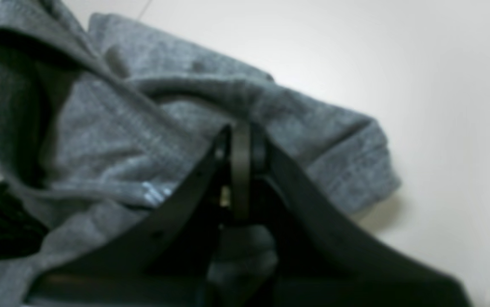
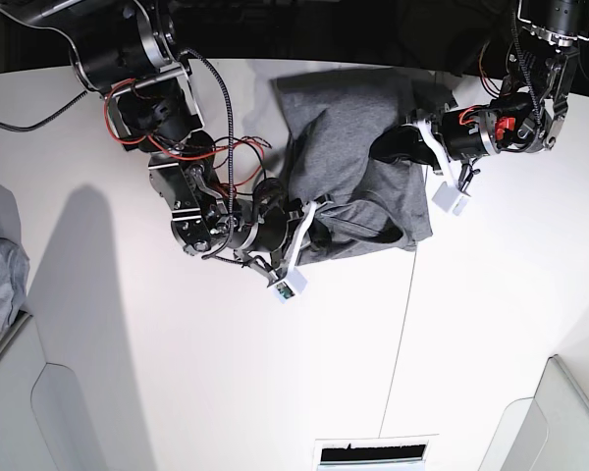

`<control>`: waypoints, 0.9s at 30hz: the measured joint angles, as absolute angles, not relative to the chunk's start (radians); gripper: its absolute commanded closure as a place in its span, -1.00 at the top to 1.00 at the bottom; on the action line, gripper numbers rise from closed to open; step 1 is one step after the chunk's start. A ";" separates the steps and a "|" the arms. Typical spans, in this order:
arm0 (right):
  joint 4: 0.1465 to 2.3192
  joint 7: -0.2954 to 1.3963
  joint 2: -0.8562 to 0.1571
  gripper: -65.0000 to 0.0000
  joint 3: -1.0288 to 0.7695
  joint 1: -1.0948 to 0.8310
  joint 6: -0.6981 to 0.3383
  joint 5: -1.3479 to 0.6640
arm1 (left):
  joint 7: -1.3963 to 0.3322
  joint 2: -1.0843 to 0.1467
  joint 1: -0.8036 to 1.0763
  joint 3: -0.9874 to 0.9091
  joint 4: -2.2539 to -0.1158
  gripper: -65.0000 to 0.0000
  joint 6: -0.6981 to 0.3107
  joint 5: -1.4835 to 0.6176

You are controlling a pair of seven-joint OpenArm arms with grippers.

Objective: Layout the t-shirt on the table in an organized manner, then fold the t-shirt properly

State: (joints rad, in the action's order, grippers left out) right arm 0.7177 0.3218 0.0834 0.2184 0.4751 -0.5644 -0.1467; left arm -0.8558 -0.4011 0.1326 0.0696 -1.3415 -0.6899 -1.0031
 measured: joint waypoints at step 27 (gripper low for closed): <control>1.359 0.615 0.039 -1.00 -0.205 0.148 -0.550 -0.350 | -0.916 -0.523 0.086 0.036 -1.570 -1.00 -0.689 -1.039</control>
State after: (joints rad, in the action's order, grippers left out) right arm 1.3586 0.6151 0.0387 -0.2054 0.1478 -0.5495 -0.3504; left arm -0.9161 -0.5232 0.0860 0.0364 -1.5696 -0.6891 -1.0386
